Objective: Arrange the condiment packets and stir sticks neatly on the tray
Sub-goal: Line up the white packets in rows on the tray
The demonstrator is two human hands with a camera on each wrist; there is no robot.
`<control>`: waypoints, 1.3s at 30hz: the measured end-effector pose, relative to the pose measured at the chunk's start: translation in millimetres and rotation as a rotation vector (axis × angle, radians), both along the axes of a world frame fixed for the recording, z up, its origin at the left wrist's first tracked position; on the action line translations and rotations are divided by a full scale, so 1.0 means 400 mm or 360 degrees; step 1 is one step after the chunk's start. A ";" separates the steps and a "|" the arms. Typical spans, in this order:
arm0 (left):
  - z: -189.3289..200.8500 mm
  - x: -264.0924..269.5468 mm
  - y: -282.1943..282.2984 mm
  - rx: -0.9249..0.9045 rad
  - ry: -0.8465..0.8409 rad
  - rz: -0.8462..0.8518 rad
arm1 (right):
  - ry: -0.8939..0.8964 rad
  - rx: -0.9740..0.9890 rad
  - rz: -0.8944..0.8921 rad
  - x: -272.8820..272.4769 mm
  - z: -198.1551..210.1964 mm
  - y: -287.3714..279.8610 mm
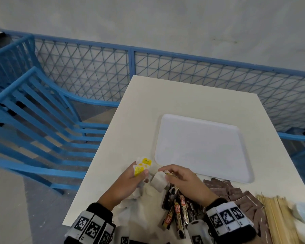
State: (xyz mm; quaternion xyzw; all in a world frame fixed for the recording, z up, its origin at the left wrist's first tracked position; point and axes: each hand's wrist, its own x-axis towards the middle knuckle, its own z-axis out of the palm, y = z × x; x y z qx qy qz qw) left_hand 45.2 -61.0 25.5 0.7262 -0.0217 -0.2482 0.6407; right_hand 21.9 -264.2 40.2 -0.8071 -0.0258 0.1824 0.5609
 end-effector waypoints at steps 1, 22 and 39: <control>0.009 0.001 -0.016 -0.0023 0.0006 -0.0038 | 0.0030 0.0085 -0.0025 -0.001 0.005 -0.008; 0.039 0.025 -0.278 -0.0243 0.0141 0.0059 | 0.0223 0.0861 -0.0627 0.065 0.034 -0.242; -0.002 0.152 -0.194 -0.0094 0.0044 0.0656 | 0.0408 0.0144 -0.0808 0.294 -0.123 -0.247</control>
